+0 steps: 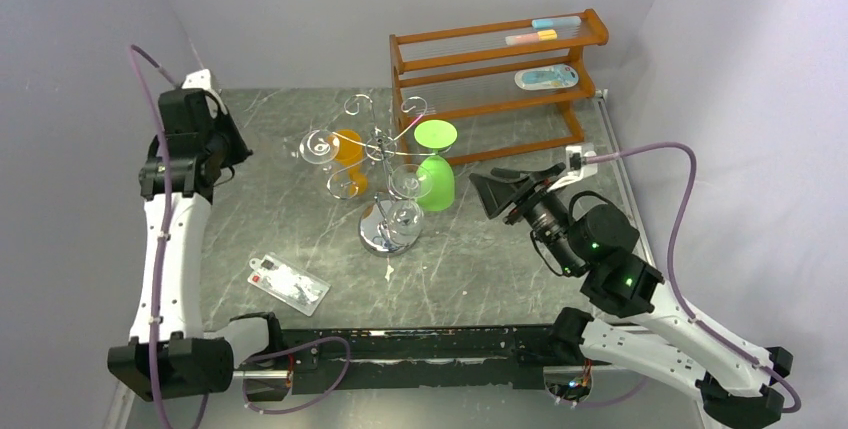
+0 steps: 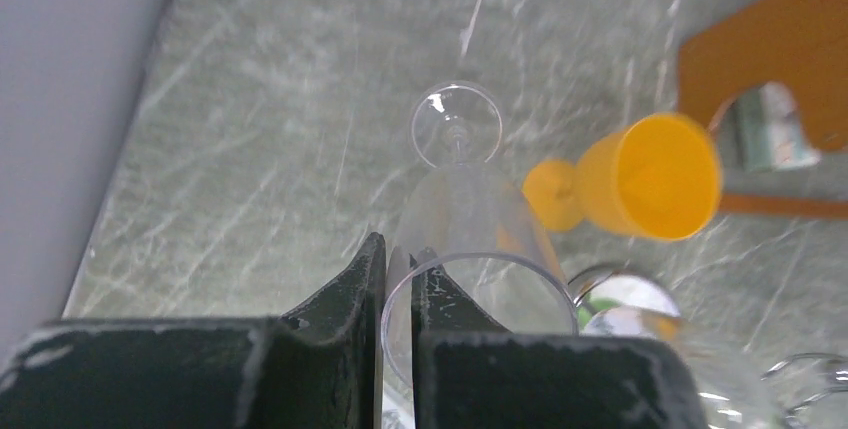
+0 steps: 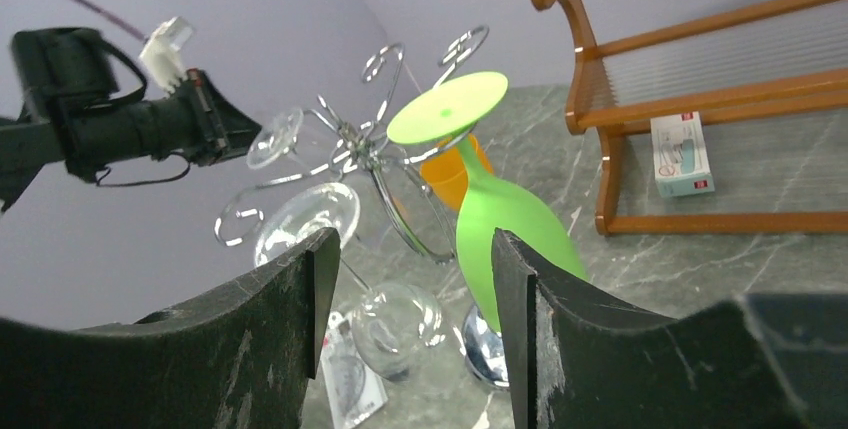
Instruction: Place the wine glass upside down on the wine glass rack
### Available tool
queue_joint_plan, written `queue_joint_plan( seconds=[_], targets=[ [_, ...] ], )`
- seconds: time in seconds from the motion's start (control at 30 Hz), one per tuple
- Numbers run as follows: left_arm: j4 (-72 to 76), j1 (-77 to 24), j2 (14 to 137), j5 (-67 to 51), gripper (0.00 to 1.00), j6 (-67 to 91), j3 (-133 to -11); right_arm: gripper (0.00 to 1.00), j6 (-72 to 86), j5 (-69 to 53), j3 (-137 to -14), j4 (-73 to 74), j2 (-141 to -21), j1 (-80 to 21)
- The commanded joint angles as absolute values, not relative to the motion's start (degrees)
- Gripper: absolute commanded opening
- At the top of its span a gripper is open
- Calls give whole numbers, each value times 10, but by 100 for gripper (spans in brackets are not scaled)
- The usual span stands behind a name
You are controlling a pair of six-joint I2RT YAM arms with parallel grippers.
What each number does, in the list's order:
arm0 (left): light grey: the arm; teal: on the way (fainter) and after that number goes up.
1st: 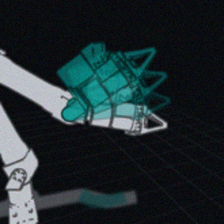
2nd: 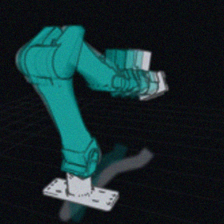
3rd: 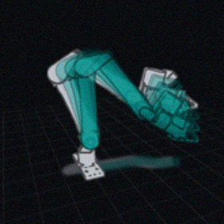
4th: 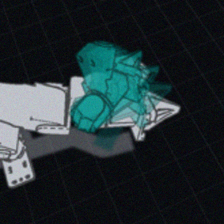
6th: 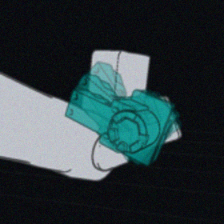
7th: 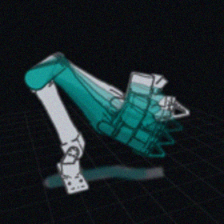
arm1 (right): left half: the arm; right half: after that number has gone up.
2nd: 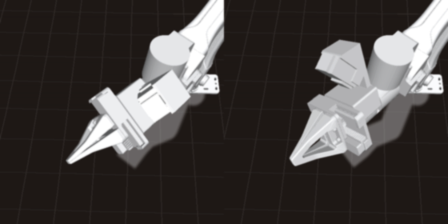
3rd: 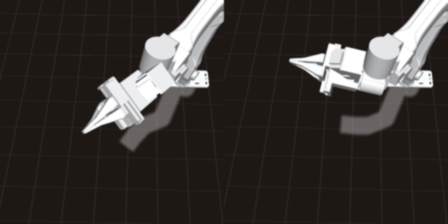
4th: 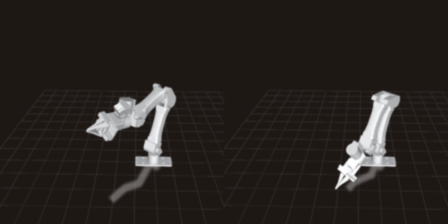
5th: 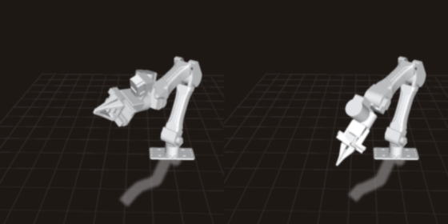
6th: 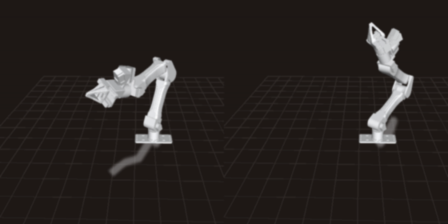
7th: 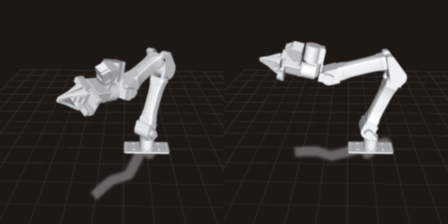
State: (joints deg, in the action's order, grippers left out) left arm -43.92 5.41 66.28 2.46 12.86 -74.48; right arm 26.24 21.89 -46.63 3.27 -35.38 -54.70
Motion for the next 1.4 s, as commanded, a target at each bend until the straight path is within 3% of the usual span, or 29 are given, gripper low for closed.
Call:
queue_joint_plan(
  seconds=[0.0, 0.33, 0.7, 0.97, 1.37],
  targets=[
    [-388, 52, 634, 15, 5, 164, -820, 61, 292, 269, -497, 5, -357, -545],
    [-261, 52, 622, -20, 5, 289, -931, 62, 328, 201, -613, -57, -473, -545],
    [60, 45, 623, -324, 5, 570, -820, 63, 478, 118, -655, -209, -589, -545],
    [118, -140, 651, -284, 5, 574, -793, 67, 553, 166, -657, -316, -655, -544],
    [227, -195, 621, -296, 5, 656, -698, 68, 549, 241, -625, -440, -661, -544]
  ],
)
